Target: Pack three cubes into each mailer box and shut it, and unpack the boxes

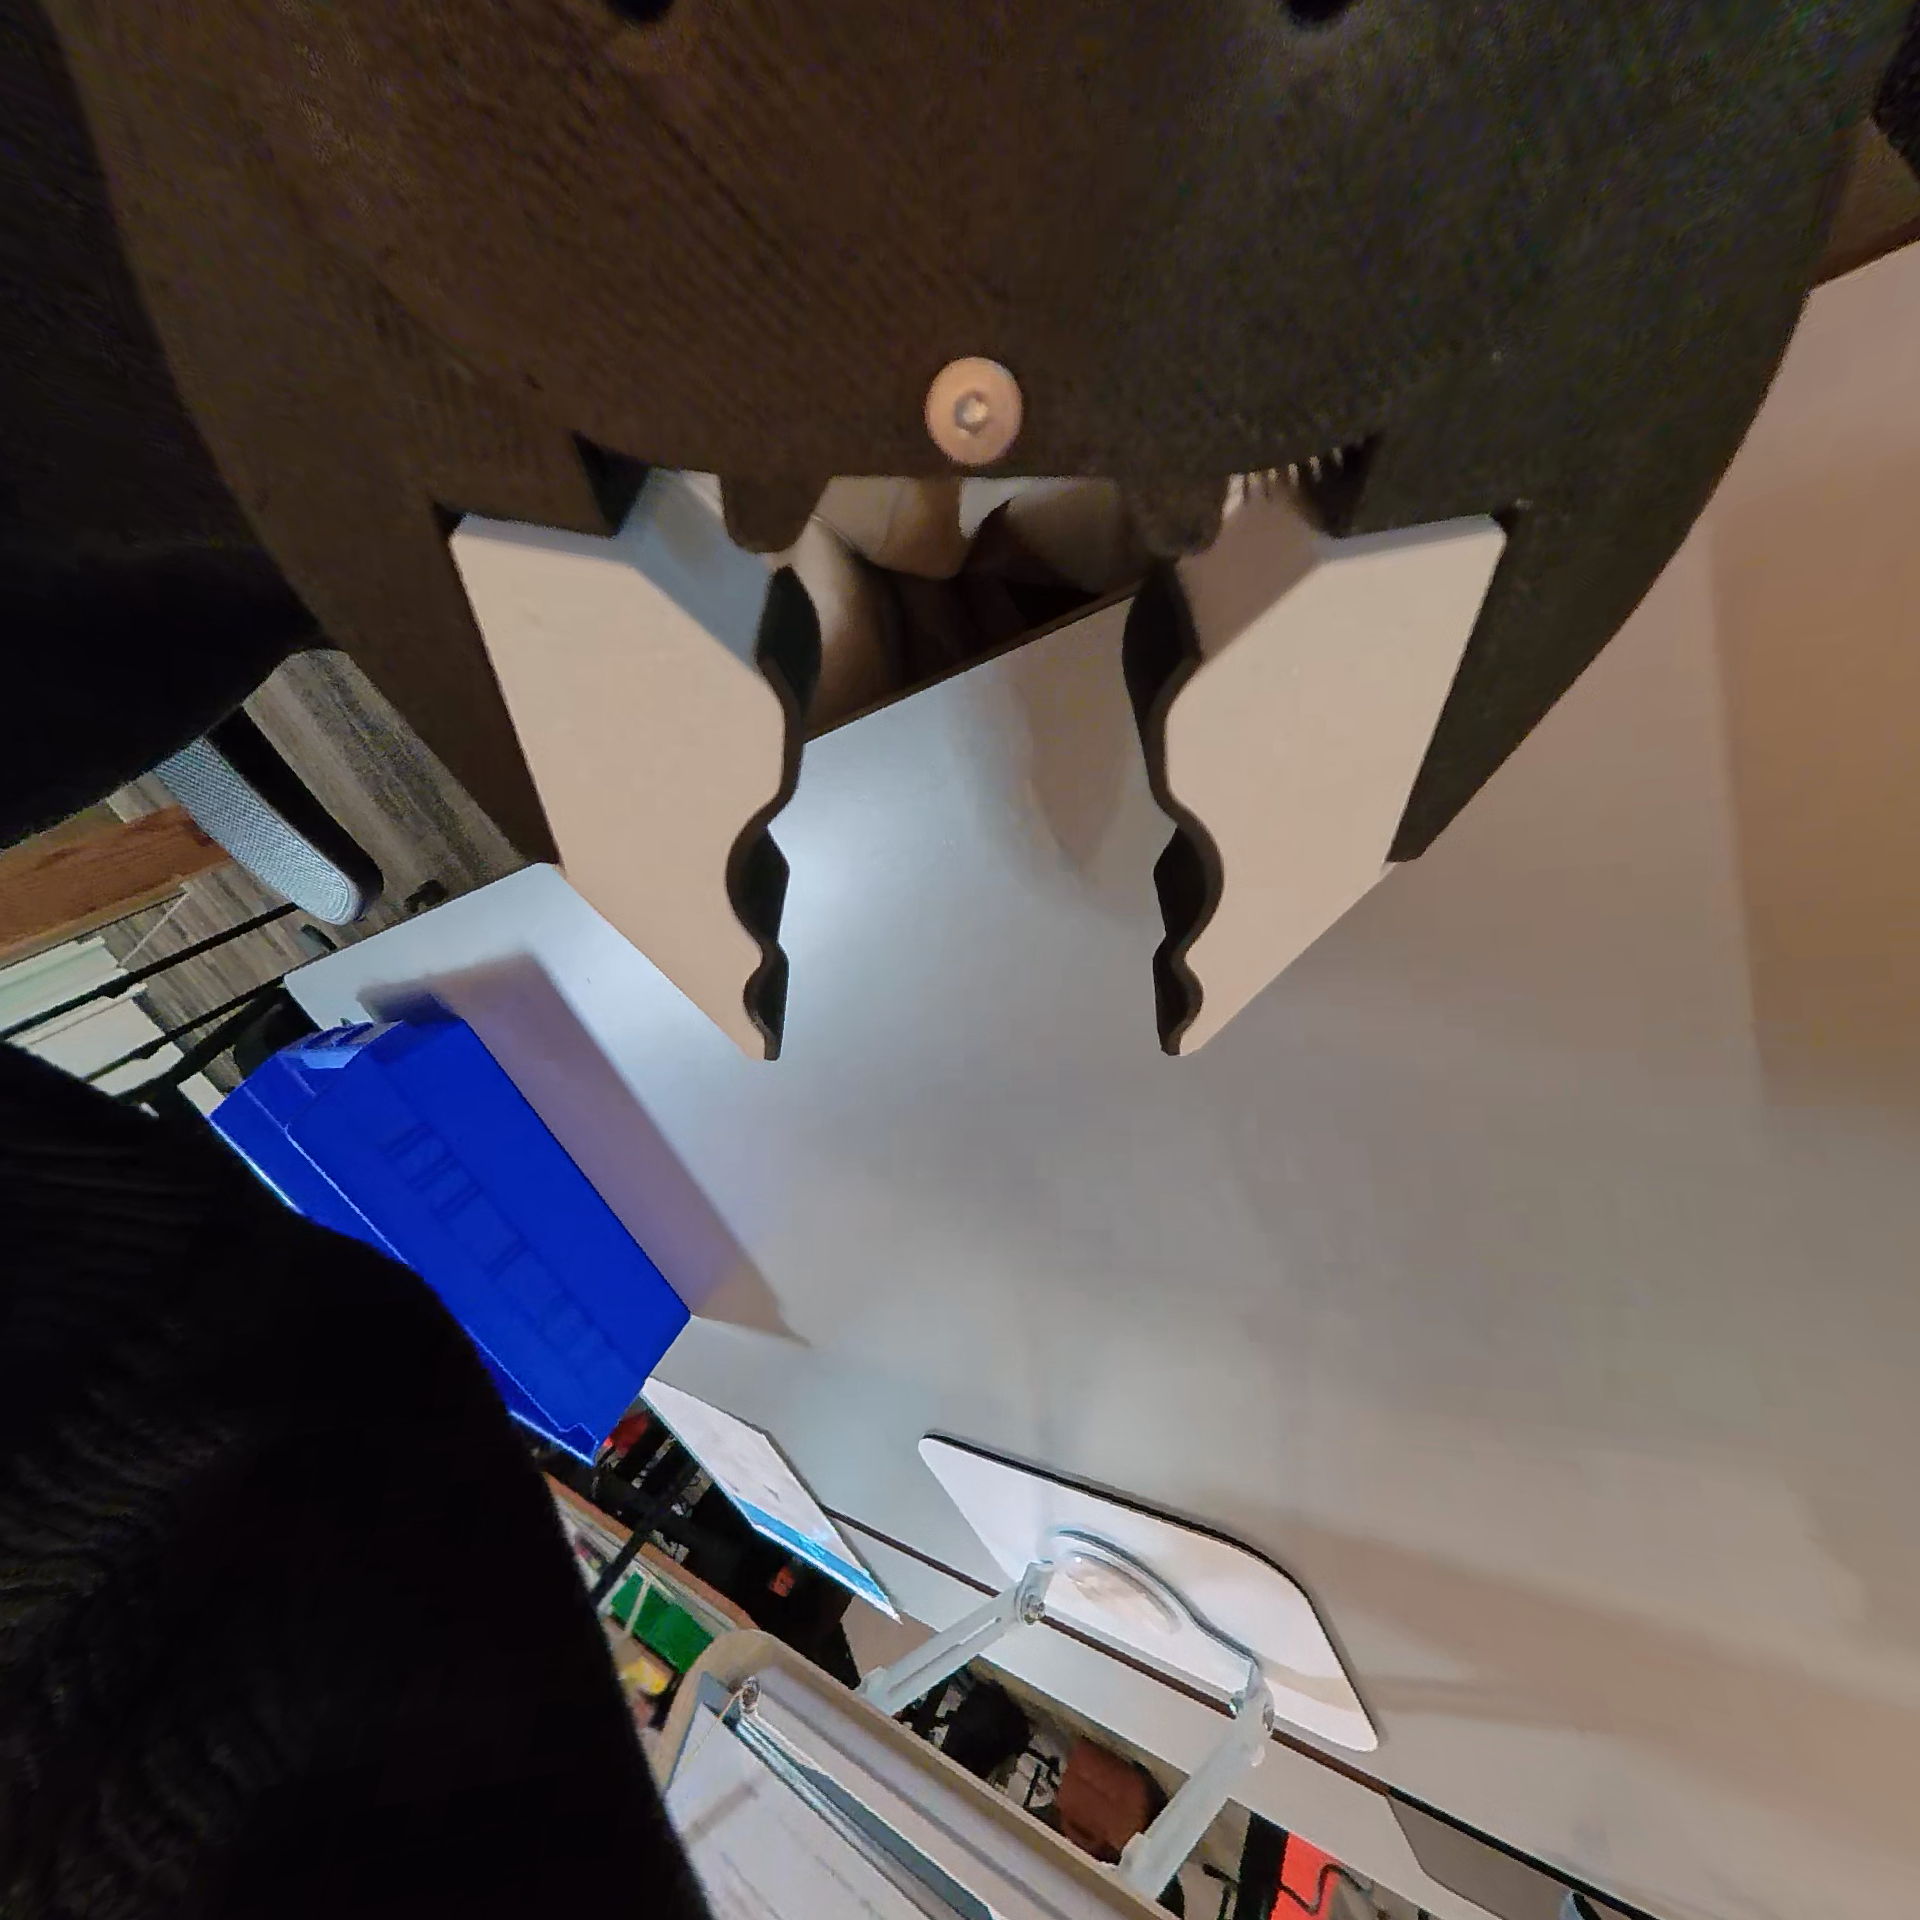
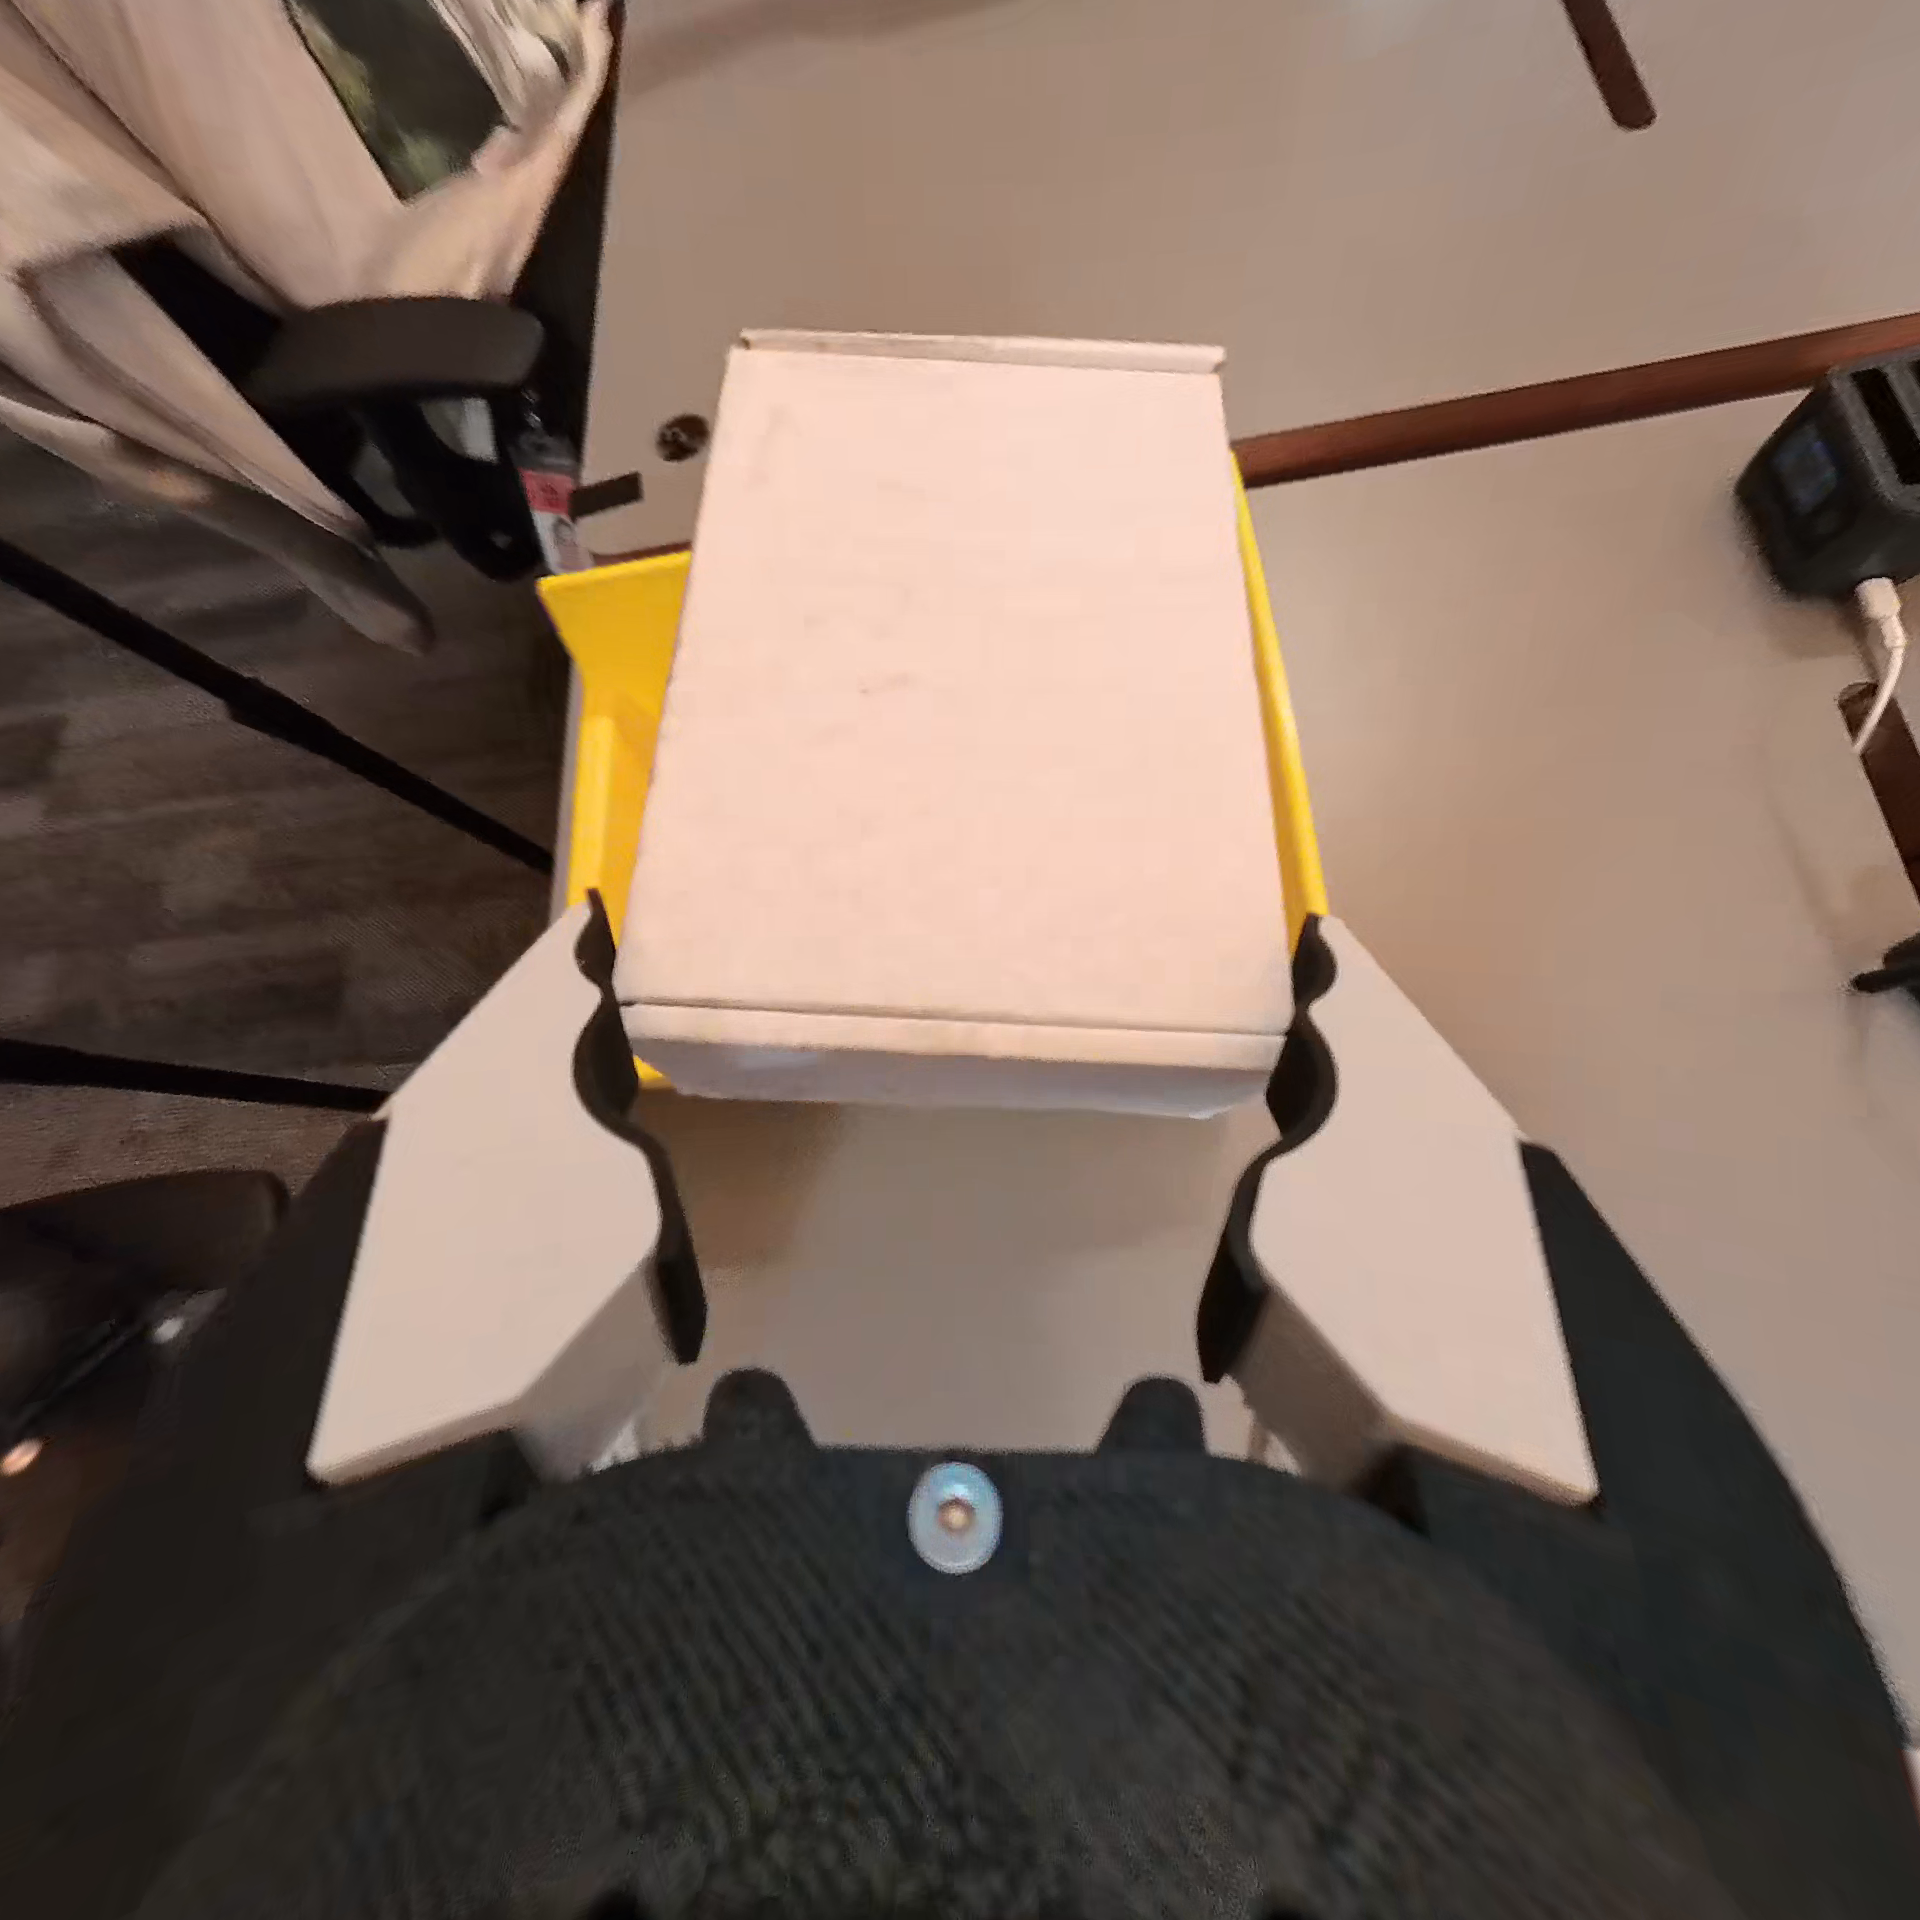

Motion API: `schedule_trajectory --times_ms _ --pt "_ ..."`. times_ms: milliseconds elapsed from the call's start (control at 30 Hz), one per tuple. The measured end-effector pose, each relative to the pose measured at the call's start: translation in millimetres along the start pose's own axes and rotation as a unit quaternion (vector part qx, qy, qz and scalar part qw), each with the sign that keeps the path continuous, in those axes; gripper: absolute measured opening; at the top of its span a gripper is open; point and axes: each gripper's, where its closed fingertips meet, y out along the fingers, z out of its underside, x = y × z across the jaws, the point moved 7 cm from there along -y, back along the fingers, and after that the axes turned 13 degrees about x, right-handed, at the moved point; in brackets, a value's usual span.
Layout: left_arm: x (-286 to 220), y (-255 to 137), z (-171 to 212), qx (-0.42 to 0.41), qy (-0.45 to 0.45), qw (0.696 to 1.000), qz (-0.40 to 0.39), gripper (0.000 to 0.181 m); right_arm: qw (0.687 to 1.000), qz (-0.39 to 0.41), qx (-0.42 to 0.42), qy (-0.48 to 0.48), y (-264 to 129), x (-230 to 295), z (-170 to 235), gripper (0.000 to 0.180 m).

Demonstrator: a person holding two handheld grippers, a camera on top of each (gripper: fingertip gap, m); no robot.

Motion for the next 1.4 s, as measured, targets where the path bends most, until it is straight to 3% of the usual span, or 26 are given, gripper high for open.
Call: schedule_trajectory --times_ms 33,233,433,567,667,767,1000,1067,1100,1233,1400 --pt "0.0 -0.1 0.0 0.000 0.001 1.000 -0.001 0.071 1.000 -0.001 -0.009 -0.001 -11.7 4.7 8.7 0.126" --pt "2.7 -1.2 -1.2 -0.006 -0.008 1.000 -0.008 0.071 0.999 0.034 -0.033 0.010 -66.4 36.4 98.0 0.126" --pt "17.4 -3.9 -3.0 -0.010 -0.028 0.997 -0.075 0.074 0.995 0.072 -0.010 0.069 -77.7 65.1 214.9 0.126" --pt "18.3 7.4 3.1 0.056 0.080 0.978 -0.185 0.069 0.988 0.048 0.003 0.147 -54.2 78.0 295.3 0.126" --pt "5.1 23.6 11.2 0.093 0.178 0.953 -0.227 0.078 0.980 0.026 -0.017 0.197 -43.6 82.5 338.1 0.126" --pt "-6.7 37.9 16.5 0.109 0.207 0.951 -0.202 0.088 0.978 0.038 -0.030 0.201 -50.0 84.5 360.2 0.127" --pt "-3.8 48.7 5.1 0.115 0.224 0.949 -0.190 0.096 0.987 0.135 0.017 0.080 -60.2 92.1 392.8 0.126" --pt "-4.4 51.1 -5.1 0.109 0.213 0.956 -0.167 0.085 0.987 0.146 0.007 0.066 -60.6 91.7 402.5 0.126" --pt "-6.5 53.7 -12.2 0.113 0.202 0.964 -0.133 0.075 0.986 0.147 -0.004 0.075 -61.3 90.0 407.2 0.126" --pt "-7.7 65.6 -50.0 0.127 0.128 0.984 0.012 0.074 0.978 0.174 -0.042 0.110 -71.0 84.1 421.4 0.127" --pt "6.8 90.7 -59.1 0.112 0.082 0.990 0.037 0.076 0.947 0.237 -0.074 0.205 -89.4 81.8 442.2 0.125"
